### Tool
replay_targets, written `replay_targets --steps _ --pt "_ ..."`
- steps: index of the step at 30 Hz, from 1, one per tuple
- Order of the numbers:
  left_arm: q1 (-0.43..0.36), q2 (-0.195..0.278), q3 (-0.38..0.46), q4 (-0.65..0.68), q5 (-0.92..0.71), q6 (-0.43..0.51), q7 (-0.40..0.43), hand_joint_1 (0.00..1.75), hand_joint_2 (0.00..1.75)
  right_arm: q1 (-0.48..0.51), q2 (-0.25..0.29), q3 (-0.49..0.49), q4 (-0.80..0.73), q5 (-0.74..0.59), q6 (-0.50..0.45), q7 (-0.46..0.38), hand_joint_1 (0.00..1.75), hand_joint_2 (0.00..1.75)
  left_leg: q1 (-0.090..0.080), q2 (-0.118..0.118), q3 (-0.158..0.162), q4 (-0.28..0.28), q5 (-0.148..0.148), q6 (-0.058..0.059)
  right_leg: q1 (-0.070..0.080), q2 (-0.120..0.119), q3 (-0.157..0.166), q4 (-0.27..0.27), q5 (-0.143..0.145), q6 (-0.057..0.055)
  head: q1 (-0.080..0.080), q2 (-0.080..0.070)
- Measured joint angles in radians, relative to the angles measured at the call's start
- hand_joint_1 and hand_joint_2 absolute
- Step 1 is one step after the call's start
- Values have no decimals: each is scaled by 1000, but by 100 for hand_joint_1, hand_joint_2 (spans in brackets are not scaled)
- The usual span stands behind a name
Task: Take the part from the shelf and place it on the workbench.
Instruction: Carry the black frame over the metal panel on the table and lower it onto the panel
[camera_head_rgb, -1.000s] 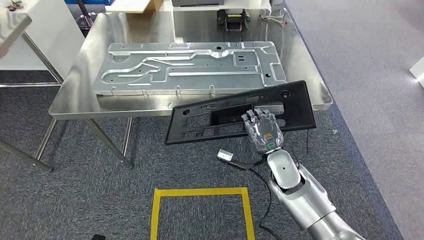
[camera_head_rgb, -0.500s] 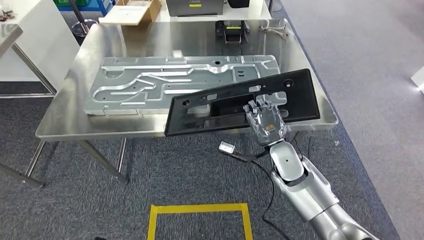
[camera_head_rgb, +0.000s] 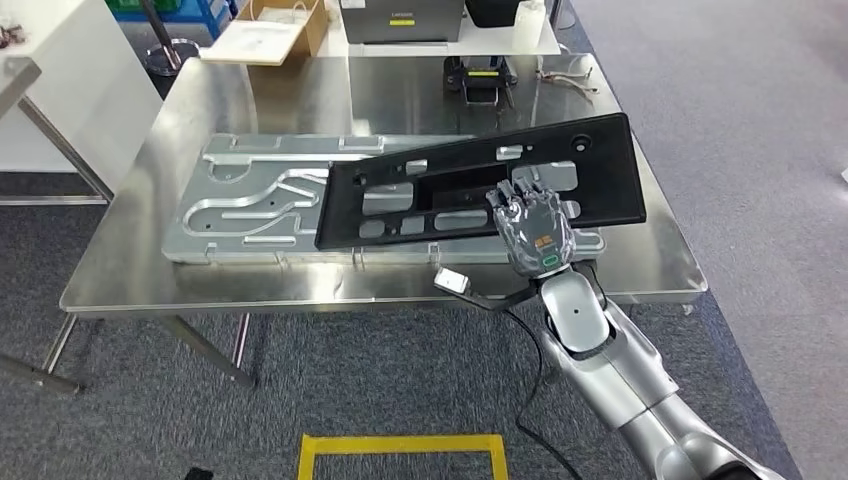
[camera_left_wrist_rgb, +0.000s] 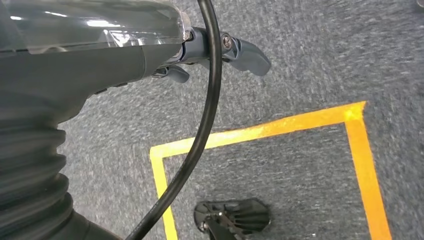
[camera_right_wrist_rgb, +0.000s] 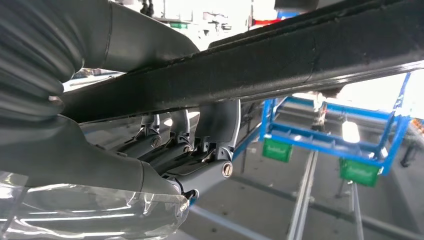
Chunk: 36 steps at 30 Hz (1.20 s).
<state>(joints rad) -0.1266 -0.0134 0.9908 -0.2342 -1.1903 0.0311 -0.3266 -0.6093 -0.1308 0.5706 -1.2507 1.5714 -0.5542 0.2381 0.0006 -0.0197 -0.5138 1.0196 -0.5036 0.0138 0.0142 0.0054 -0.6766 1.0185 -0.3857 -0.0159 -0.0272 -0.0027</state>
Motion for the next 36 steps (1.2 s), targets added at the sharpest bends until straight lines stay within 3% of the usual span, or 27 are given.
replay_targets --steps 2,4,7,8,9,10,12,13,14,16,18,19,22,23,24,25,27,29,30,33,34,36 --pt "-1 1 -1 0 -2 0 0 0 175 -1 2 -7 2 0 -3 -11 175 175 0 1 9 8 -3 -11 -4 -1 26 -14 -9 -11 0 0" --pt "-3 1 -2 0 -2 -1 0 0 175 -2 11 -21 6 0 -2 -30 175 175 3 4 -16 73 -16 -19 -9 -2 56 -27 -20 -23 0 0" --pt "-3 2 -3 0 -1 -3 0 0 175 7 41 -61 30 -9 11 -80 175 175 10 8 -128 239 -81 -35 -10 1 90 -30 -48 -28 0 0" --pt "-3 3 -3 0 -1 -4 0 0 175 14 50 -77 43 -18 14 -95 175 175 12 9 -158 263 -94 -40 -11 1 103 -30 -60 -26 0 0" --pt "-2 3 -3 0 -1 -4 0 0 175 21 58 -93 59 -30 16 -109 175 175 13 11 -172 252 -86 -42 -12 1 118 -29 -73 -23 0 0" --pt "-1 3 -3 0 0 -4 0 0 175 27 64 -107 74 -42 16 -120 175 175 14 12 -173 212 -56 -44 -14 1 134 -27 -86 -20 0 0" --pt "3 4 -3 1 0 -4 -1 0 175 33 74 -134 106 -65 15 -136 175 175 14 14 -157 88 49 -42 -16 1 163 -21 -115 -11 0 0" --pt "5 4 -3 1 1 -4 -1 0 175 33 78 -146 121 -73 14 -140 175 175 12 14 -149 43 87 -37 -16 1 171 -18 -127 -4 0 0" --pt "5 4 -3 1 1 -5 -1 0 175 35 81 -158 136 -79 13 -143 175 175 10 14 -144 17 110 -29 -16 2 177 -18 -137 3 0 0" --pt "4 5 -4 1 2 -5 -1 0 175 36 85 -179 156 -87 12 -148 175 175 7 13 -138 8 108 -11 -15 3 180 -15 -145 15 0 0" --pt "2 5 -4 2 3 -5 -3 0 175 36 86 -198 169 -90 12 -151 175 175 10 13 -122 -2 102 4 -17 2 167 22 -144 24 0 0" --pt "1 5 -4 2 4 -4 -3 0 175 35 87 -206 176 -93 12 -152 175 175 11 12 -110 -7 97 10 -19 1 144 64 -149 28 0 0" --pt "-2 6 -5 2 4 -4 -3 0 175 37 89 -227 208 -109 15 -155 175 175 11 11 -82 -14 75 19 -23 0 20 235 -204 39 0 0" --pt "-2 6 -5 2 4 -4 -3 0 175 39 89 -234 222 -116 15 -158 175 175 11 10 -71 -14 66 20 -24 0 -15 265 -219 42 0 0" --pt "-1 6 -5 2 4 -5 -3 0 175 40 90 -241 237 -123 15 -161 175 175 11 8 -58 -14 56 19 -25 0 -36 264 -216 43 0 0" --pt "0 5 -5 2 4 -5 -3 0 175 40 90 -247 252 -129 15 -164 175 175 11 6 -43 -14 45 18 -26 0 -42 233 -191 43 0 0" --pt "-1 5 -6 2 2 -5 -2 0 175 37 91 -258 283 -140 18 -170 175 175 10 3 -13 -14 21 14 -25 -1 -21 104 -78 34 0 0" --pt "-4 6 -6 2 0 -5 -1 0 175 27 95 -265 317 -151 25 -176 175 175 8 1 3 -13 2 3 -18 -2 -3 12 2 21 0 0" --pt "-6 6 -6 2 1 -3 1 0 175 21 99 -268 333 -155 29 -177 175 175 8 1 5 -11 -2 -3 -14 -2 -2 -2 13 15 0 0" --pt "-14 7 -6 2 8 0 6 0 175 -2 113 -276 374 -164 41 -181 175 175 7 3 0 15 -6 -18 -17 0 13 -12 6 0 1 0" --pt "-16 6 -6 2 9 -1 7 0 175 -10 119 -277 389 -165 45 -182 175 175 8 5 -17 50 -14 -22 -20 -1 23 -16 2 -6 0 0" --pt "-19 7 -6 3 10 -2 8 0 175 -20 128 -278 414 -167 50 -182 175 175 11 9 -81 168 -57 -31 -22 -2 38 -21 -6 -15 0 0"
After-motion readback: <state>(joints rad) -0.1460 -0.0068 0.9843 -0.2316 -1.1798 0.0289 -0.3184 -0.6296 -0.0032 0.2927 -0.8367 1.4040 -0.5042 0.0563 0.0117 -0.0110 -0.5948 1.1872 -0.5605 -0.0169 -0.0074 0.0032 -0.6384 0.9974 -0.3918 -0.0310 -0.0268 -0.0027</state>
